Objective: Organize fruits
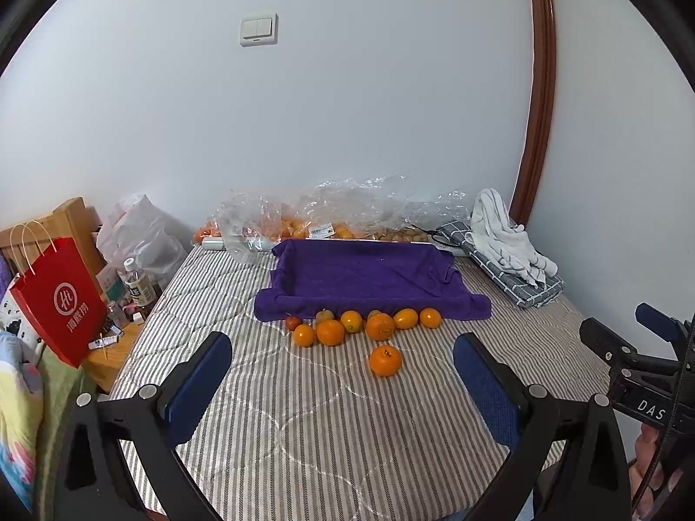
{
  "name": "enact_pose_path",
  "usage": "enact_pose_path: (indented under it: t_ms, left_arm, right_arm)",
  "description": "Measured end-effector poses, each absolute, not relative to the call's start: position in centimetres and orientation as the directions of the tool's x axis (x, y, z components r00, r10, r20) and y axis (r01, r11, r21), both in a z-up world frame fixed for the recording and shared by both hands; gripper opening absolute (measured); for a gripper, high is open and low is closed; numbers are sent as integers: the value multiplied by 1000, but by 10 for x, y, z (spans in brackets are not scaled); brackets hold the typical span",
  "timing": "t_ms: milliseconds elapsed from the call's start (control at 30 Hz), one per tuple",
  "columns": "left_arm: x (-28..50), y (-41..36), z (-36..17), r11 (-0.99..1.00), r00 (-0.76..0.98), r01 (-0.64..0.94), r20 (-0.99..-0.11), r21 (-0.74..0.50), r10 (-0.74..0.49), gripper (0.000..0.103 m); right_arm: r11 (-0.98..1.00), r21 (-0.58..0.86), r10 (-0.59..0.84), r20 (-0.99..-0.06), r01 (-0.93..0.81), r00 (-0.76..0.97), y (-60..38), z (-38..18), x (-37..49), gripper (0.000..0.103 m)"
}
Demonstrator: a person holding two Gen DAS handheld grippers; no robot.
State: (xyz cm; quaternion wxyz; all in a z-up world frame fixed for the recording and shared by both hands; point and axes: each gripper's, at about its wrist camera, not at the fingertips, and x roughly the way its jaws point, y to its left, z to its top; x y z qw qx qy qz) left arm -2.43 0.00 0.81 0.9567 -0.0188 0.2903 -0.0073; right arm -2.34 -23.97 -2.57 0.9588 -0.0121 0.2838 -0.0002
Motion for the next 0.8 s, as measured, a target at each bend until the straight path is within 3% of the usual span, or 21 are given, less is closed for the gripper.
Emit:
enact_pose_path:
  t_ms: [800]
  left_arm:
    - [-25, 1, 10, 999, 832, 9, -553, -43, -31, 103]
  right_arm:
    - [999, -27, 1, -547, -20, 837, -232, -27, -23, 102]
